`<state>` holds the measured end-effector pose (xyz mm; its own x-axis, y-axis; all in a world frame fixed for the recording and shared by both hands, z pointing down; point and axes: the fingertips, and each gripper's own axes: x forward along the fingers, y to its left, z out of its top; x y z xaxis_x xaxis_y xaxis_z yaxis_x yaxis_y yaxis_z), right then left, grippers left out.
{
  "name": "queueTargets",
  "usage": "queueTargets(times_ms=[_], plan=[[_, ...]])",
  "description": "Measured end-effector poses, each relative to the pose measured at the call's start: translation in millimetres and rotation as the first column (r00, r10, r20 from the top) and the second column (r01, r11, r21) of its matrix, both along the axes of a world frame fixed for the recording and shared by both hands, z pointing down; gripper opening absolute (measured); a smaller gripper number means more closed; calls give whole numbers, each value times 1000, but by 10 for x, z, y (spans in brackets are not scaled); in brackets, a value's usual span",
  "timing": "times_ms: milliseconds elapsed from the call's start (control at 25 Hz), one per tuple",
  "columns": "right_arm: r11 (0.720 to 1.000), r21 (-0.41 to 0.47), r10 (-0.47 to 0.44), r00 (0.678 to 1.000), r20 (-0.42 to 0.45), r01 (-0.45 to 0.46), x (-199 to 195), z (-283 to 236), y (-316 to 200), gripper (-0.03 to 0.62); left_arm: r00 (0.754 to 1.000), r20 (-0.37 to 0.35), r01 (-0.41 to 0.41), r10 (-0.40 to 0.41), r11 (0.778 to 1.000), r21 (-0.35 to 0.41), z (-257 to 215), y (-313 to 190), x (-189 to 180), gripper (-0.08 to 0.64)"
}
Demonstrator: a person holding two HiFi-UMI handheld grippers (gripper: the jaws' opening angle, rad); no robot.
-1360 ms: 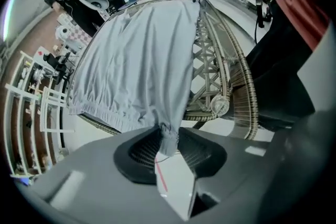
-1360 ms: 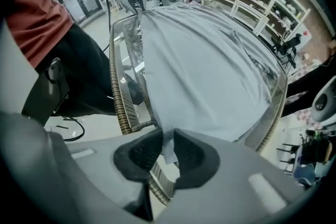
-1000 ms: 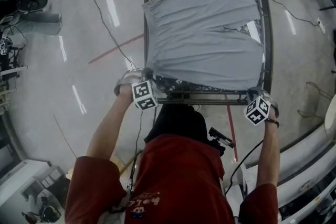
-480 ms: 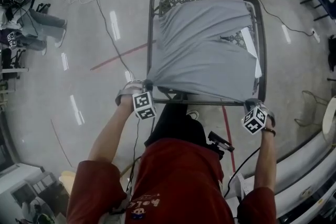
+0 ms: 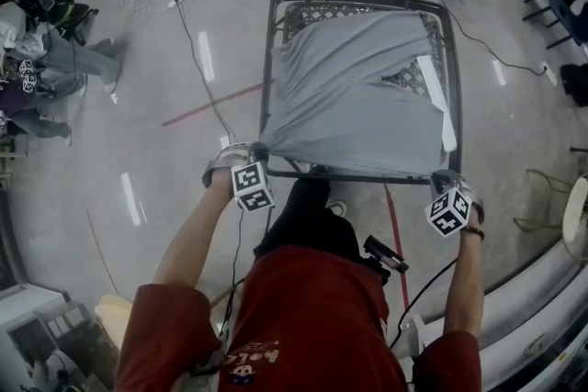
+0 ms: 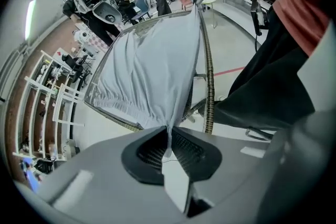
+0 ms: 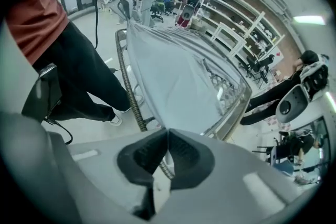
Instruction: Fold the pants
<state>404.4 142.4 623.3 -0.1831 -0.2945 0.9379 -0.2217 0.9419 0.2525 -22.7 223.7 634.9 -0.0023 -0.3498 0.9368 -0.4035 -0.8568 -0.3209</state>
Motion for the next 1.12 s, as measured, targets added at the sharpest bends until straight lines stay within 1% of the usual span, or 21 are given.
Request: queueTargets(times_ms=[120,280,400,600,840,1120], plan=[[998,60,-13,1000,11,12,-99,-174,-282,9,1000,1,13,-13,1000,21,-135,-177,-33,37],[992,128,-27,1000,17,24,-240,-376,-780,9,1000,-6,15,-14,999,51,-294,-527,-44,35],[985,168,-36,999,19,32,-340,-511,-1191,9,1000,-2,21,-21,999,50,-366,-810,-94,35],[974,218,-57,998,4,54,-534,-649,-1905,9,999,-18,45,-44,998,38,-441,-1286,-201,35],[963,255,-80,996,-26,84,-771,-736,-2737,9,998,-22,67,-66,997,38,-494,-1849,-325,35],[957,259,-113,991,-78,129,-1108,-699,-3523,9,995,-10,97,-97,995,25,-376,-2398,-554,35]])
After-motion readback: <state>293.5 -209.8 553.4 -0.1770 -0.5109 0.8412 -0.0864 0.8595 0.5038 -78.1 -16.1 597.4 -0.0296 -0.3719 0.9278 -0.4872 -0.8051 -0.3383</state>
